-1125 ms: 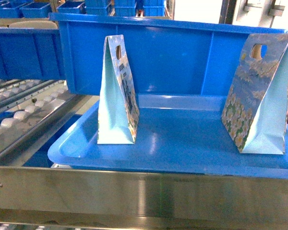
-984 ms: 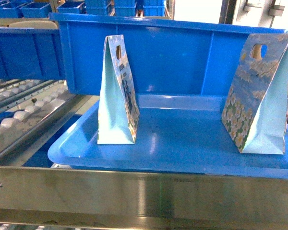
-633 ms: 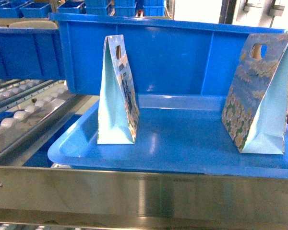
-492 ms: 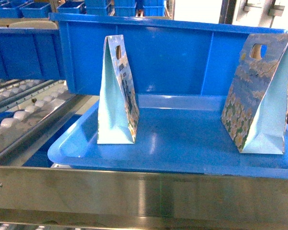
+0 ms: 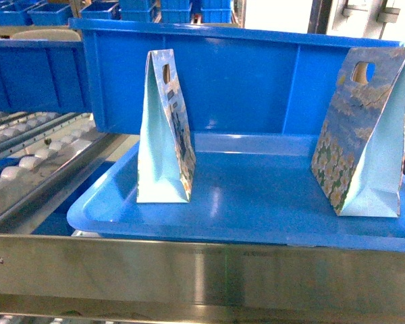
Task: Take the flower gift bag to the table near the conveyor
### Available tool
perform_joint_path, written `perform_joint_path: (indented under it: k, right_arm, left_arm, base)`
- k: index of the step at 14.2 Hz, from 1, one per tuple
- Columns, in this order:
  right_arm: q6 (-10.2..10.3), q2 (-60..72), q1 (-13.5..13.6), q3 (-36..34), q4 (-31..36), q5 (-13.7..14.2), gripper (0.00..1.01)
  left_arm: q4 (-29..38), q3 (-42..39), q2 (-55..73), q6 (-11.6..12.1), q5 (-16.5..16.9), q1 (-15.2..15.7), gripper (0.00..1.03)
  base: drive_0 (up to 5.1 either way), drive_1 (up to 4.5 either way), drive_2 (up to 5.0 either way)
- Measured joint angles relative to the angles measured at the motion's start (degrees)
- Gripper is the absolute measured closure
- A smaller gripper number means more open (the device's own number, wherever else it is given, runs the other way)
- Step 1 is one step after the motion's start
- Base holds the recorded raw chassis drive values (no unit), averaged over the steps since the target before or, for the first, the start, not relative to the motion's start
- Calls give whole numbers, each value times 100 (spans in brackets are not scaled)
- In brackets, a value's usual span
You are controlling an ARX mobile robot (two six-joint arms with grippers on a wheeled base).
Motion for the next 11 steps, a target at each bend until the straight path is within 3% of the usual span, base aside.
perform_joint_path:
  k: [3, 5, 8, 10, 11]
  right_arm:
    - [20, 1427, 1108, 13, 1491, 741, 3]
    - [-20, 2636, 1687, 234, 2719, 1045, 3]
    - [-256, 4277, 2098, 835, 4319, 1233, 3]
    - [-389, 4594, 2192, 1097, 4334, 1375, 3]
    - [-396, 4594, 2192, 1099, 4341, 1379, 3]
  left_arm:
    - [1333, 7, 1191, -2, 782, 595, 5]
    - [2516, 133, 2455, -9, 988, 619, 5]
    - [3989, 1104, 4242, -72, 953, 328, 5]
    - [3980, 1460, 4638, -66, 791, -72, 5]
    - [3982, 1460, 4627, -63, 782, -83, 5]
  base:
    - [0, 0, 0]
    - [0, 0, 0]
    - [0, 0, 0]
    - [0, 0, 0]
    - [0, 0, 0]
